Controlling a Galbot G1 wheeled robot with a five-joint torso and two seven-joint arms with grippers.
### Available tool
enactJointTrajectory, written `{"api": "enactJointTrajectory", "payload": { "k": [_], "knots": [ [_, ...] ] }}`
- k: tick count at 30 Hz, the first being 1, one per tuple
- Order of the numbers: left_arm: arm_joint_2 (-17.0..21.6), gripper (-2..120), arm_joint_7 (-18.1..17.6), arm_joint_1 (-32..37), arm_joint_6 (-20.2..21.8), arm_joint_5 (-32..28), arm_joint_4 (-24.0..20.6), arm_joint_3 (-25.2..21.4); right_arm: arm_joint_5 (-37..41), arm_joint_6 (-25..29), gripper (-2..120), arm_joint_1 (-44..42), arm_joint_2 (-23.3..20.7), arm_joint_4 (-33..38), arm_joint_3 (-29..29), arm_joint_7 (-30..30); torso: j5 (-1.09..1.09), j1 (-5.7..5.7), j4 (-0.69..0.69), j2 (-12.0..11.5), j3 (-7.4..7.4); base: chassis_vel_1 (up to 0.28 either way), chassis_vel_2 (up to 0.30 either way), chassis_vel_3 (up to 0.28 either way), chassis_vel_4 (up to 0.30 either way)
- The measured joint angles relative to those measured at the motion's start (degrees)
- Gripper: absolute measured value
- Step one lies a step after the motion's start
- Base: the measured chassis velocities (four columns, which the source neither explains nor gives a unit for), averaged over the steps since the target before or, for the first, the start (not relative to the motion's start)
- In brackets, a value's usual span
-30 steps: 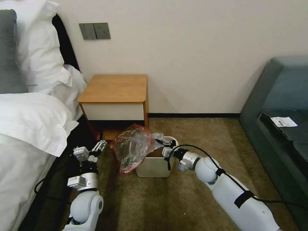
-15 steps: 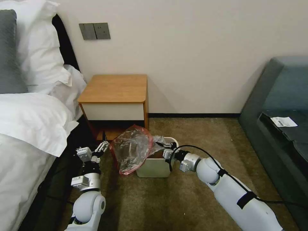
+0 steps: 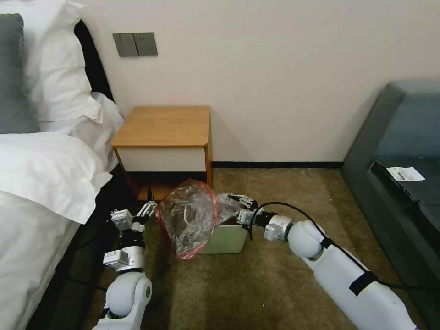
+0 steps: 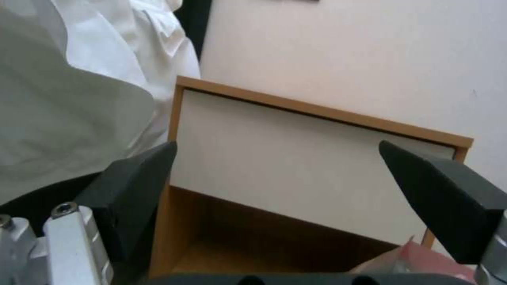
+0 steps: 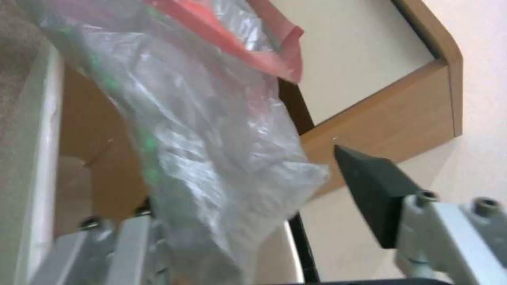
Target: Pick up the garbage bag from the table and place it over the trash can.
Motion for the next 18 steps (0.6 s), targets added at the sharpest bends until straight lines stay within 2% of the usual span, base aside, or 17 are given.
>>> {"api": "enactJointTrajectory", "payload": {
  "k": [1, 4, 5, 7, 9, 18],
  "knots": [
    [0.00, 96, 0.00, 0.00, 0.00, 0.00, 0.00, 0.00, 0.00, 0.00, 68, 0.00, 0.00, 0.00, 0.00, 0.00, 0.00, 0.00, 0.00, 0.00, 0.00, 0.000, 0.000, 0.000, 0.000],
    [-0.12, 96, -0.01, -0.12, 0.05, 0.11, 0.28, 0.05, 2.12, -0.47, 82, 0.53, -1.46, 1.16, 0.13, -2.02, 0.00, 0.00, 0.00, 0.00, 0.00, 0.000, 0.000, 0.000, 0.000],
    [-0.12, 96, -0.01, -0.12, 0.05, 0.11, 0.28, 0.05, 2.12, -0.47, 82, 0.53, -1.46, 1.16, 0.13, -2.02, 0.00, 0.00, 0.00, 0.00, 0.00, 0.000, 0.000, 0.000, 0.000],
    [-0.28, 96, -0.03, -0.25, 0.07, 0.17, 0.31, 0.09, 2.98, -0.61, 93, 0.86, -2.68, 1.66, 0.35, -4.15, 0.00, 0.00, 0.00, 0.00, 0.00, 0.000, 0.000, 0.000, 0.000],
    [-0.39, 96, -0.03, -0.32, 0.12, 0.23, 0.39, 0.10, 3.63, -0.61, 99, 0.92, -3.88, 2.19, 0.53, -5.67, 0.00, 0.00, 0.00, 0.00, 0.00, 0.000, 0.000, 0.000, 0.000],
    [-0.59, 96, -0.04, -0.45, 0.34, 0.83, 1.12, 0.26, 6.36, -0.43, 100, 0.53, -8.84, 4.87, 3.25, -8.82, 0.00, 0.00, 0.00, 0.00, 0.00, 0.000, 0.000, 0.000, 0.000]
  ]
}}
